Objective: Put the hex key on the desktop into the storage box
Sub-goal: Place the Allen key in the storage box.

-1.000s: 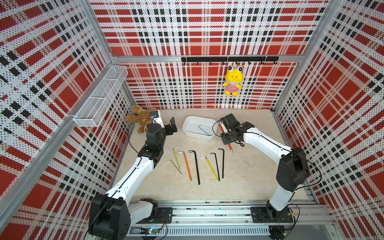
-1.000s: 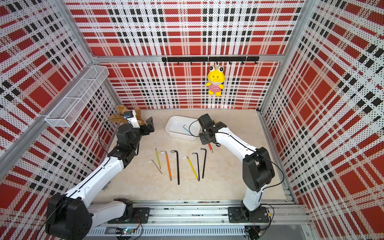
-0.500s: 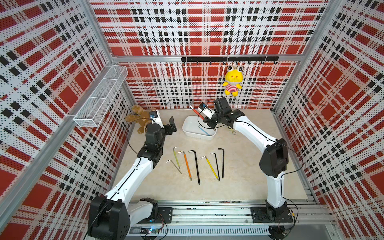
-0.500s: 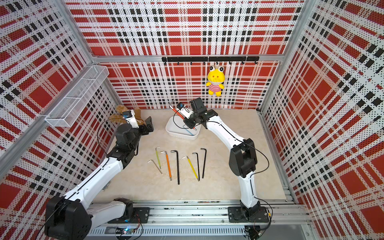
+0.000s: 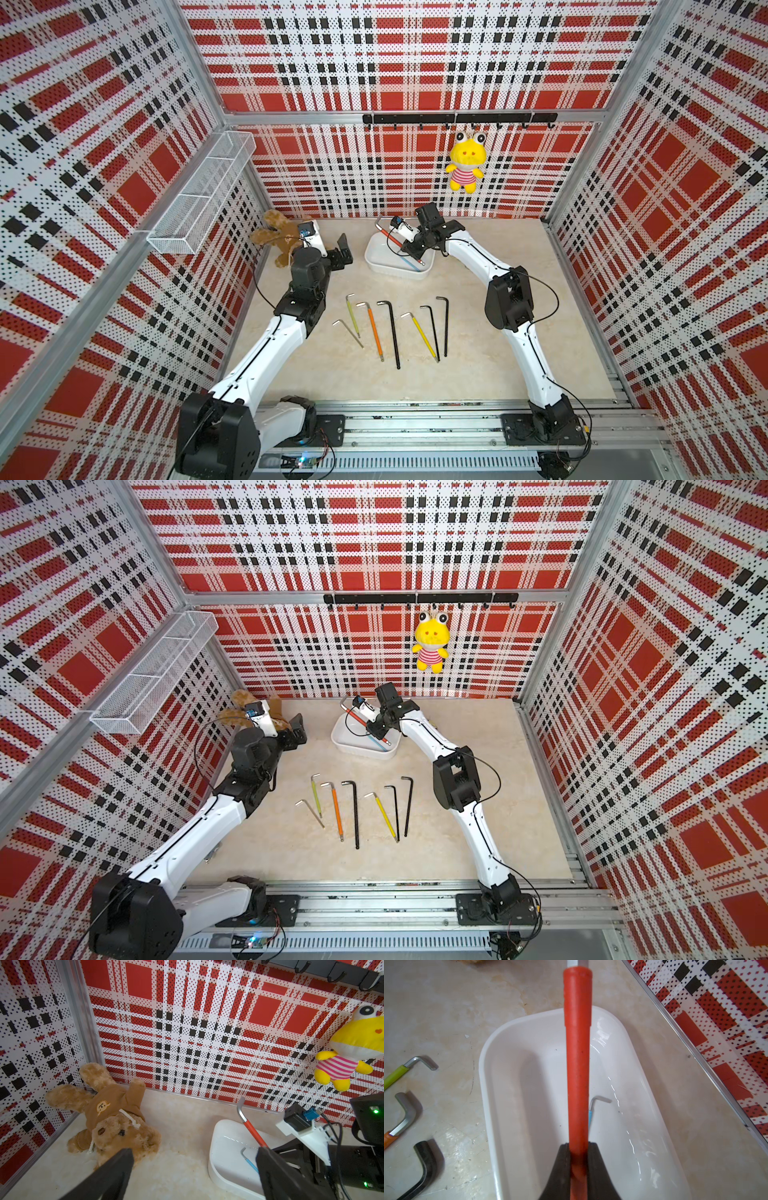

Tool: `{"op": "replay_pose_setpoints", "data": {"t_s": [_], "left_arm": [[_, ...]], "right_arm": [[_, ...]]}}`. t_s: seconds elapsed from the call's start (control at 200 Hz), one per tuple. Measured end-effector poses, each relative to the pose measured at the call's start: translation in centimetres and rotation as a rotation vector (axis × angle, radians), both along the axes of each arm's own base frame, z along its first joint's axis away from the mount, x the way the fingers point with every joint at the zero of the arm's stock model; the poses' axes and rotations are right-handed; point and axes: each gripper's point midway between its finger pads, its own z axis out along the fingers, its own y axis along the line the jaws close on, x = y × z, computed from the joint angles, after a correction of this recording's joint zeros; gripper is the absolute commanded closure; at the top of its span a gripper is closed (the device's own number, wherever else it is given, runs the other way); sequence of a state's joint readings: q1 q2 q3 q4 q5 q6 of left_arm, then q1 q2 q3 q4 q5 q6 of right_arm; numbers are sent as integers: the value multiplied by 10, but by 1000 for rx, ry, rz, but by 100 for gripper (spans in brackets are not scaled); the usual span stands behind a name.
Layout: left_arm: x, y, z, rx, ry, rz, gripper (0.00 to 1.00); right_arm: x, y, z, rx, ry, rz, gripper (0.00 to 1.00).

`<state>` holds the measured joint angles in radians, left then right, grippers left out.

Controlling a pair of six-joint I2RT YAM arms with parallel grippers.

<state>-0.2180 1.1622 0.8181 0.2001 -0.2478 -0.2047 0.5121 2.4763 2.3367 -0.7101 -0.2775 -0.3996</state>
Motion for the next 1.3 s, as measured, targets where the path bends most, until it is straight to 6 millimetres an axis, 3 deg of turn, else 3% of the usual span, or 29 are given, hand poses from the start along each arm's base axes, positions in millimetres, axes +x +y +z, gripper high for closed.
{"op": "replay_pose_setpoints", "data": {"t_s": [0.19, 0.521, 0.937, 1.298], "left_arm": [[1, 4, 0, 0, 0, 10, 1], [1, 6, 0, -1, 0, 12, 1], [1, 8, 0, -3, 1, 15, 1], [2, 10, 0, -11, 1, 12, 1]], "right_arm": [[0, 0, -22, -17, 34, -1, 100], [-16, -7, -56, -54, 131, 2, 100], [-38, -18, -80, -110, 235, 9, 100], [-46, -23, -82, -136, 277, -14, 100]]}}
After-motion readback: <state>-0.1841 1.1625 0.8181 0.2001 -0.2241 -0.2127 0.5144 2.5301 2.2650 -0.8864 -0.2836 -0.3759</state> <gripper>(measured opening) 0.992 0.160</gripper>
